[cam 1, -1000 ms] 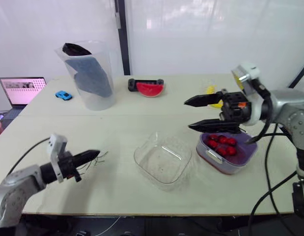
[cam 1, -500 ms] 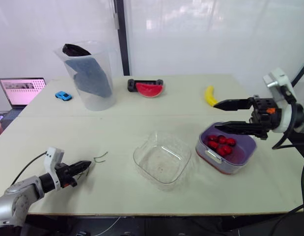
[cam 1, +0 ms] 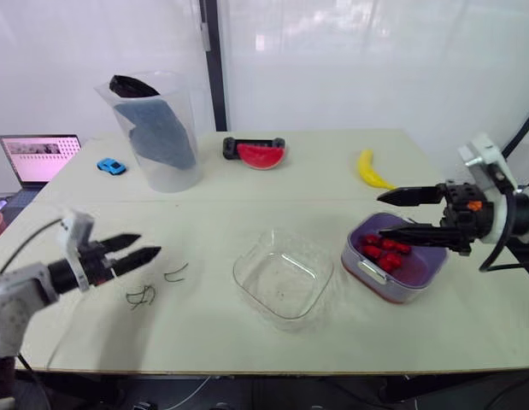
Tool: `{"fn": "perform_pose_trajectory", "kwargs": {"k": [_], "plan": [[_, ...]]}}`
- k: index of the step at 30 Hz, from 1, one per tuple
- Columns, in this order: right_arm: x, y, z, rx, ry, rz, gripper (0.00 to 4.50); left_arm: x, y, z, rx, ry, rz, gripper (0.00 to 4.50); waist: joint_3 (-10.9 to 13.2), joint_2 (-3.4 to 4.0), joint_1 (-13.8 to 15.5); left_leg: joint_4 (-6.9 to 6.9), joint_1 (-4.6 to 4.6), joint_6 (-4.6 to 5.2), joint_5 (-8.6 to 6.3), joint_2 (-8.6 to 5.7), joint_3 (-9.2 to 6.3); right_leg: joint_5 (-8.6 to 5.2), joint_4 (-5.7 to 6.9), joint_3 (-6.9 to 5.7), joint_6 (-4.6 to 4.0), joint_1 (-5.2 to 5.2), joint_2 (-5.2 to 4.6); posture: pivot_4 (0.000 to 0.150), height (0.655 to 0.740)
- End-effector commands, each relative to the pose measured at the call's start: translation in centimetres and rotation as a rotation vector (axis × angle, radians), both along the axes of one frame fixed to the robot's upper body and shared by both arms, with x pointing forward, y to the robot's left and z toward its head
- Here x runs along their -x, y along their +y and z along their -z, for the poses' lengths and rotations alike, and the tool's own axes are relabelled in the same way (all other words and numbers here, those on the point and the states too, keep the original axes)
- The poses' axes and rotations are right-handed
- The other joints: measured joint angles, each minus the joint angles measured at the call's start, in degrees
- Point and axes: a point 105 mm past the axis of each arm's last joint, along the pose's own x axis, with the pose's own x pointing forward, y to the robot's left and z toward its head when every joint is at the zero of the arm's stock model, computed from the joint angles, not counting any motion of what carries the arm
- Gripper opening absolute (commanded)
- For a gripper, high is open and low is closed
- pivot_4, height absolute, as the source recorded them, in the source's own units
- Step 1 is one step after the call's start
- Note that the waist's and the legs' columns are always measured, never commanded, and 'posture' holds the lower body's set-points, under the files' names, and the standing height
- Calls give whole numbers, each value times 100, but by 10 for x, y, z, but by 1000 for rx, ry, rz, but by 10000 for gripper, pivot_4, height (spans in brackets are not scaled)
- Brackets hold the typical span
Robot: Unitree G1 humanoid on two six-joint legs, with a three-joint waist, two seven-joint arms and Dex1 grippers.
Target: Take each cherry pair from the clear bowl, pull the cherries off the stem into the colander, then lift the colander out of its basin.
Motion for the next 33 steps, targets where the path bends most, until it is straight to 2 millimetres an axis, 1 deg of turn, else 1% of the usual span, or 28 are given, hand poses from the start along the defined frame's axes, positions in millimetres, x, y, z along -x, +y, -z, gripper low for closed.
{"fn": "perform_pose_trajectory", "kwargs": {"k": [1, 3, 5, 7, 10, 11, 14, 17, 19, 22, 24, 26, 27, 30, 33], "plan": [[10, 1, -9, 20, -38, -4, 45000, 17, -46, -42, -4, -80, 264, 44558, 1, -2, 16, 0, 0, 0, 0, 0, -1, 0, 0, -1, 0, 1, 0, 1500, 7400], [11, 0, -8, 19, -33, 6, 45000, 20, -59, -48, -37, -101, 322, 44558, 1, -2, 5, 3, -3, 0, 0, 1, -4, 0, -1, -3, 0, 3, 0, 1500, 7400], [16, -3, -7, 29, -21, 41, 45000, 15, -72, -50, -91, -127, 366, 44558, 1, 0, 4, 2, -1, 0, 0, -1, -2, 0, 0, -1, 0, 3, 0, 1500, 7400], [20, -5, -6, 41, -16, 71, 45000, 9, -82, -52, -104, -145, 381, 44558, 0, 2, 8, 1, 0, 0, 0, -6, -1, 0, 2, -1, 0, 3, 6, 1500, 7400], [28, -8, -7, 48, -11, 147, 45000, 4, -103, -53, -107, -191, 453, 44558, 1, 0, 13, 3, 0, 0, 0, -7, -1, 0, 2, -1, 0, 5, 10, 1500, 7400], [31, -11, -8, 48, -5, 175, 45000, 3, -110, -56, -95, -207, 478, 44558, 1, -1, 13, 4, -1, 0, 0, -7, -1, 0, 1, -2, 0, 6, 10, 1500, 7400], [36, -25, -3, 67, 23, 290, 45000, 4, -137, -80, 11, -260, 580, 44558, 4, -7, 28, 10, -3, 0, 0, -9, -2, 0, 2, -5, 0, 8, 10, 1500, 7400], [44, -37, 6, 81, 61, 376, 45000, 6, -155, -87, 10, -287, 671, 44558, 4, -9, 21, 17, -7, 5, -2, -11, -2, 0, 1, -7, 1, 11, 10, 1500, 7400], [50, -44, 12, 90, 80, 428, 45000, 6, -163, -89, 2, -298, 714, 44558, 3, -8, 18, 15, -6, 6, -3, -13, 1, 0, 1, -8, 1, 12, 11, 1500, 7400], [63, -61, 25, 119, 112, 528, 45000, 4, -170, -94, -4, -309, 769, 44558, 4, -9, 17, 15, -4, 6, -3, -13, 4, 0, 2, -11, 1, 17, 14, 1500, 7400], [76, -75, 36, 132, 133, 623, 45000, 2, -176, -91, -45, -319, 812, 44558, 3, -10, 24, 16, -1, 7, -3, -13, 6, 0, 1, -9, 1, 18, 16, 1500, 7400], [88, -85, 45, 161, 137, 697, 45000, -1, -180, -89, -66, -324, 835, 44558, 2, -11, 36, 15, -1, 7, -3, -14, 7, -1, -2, -12, 2, 24, 16, 1500, 7400], [94, -87, 49, 184, 131, 724, 45000, -3, -181, -89, -66, -332, 836, 44558, 2, -11, 36, 15, 1, 8, -4, -15, 8, -1, -2, -9, 2, 24, 15, 1500, 7400], [112, -85, 57, 223, 133, 736, 45000, -9, -182, -99, 13, -347, 813, 44558, 2, -11, 28, 17, 2, 8, -4, -15, 6, -1, -2, -10, 3, 26, 15, 1500, 7400], [118, -82, 59, 234, 127, 743, 45000, -11, -183, -94, -16, -359, 810, 44558, 3, -13, -17, 14, 9, 8, -4, -11, 1, -1, -1, -6, 3, 29, 16, 1500, 7400]]}}
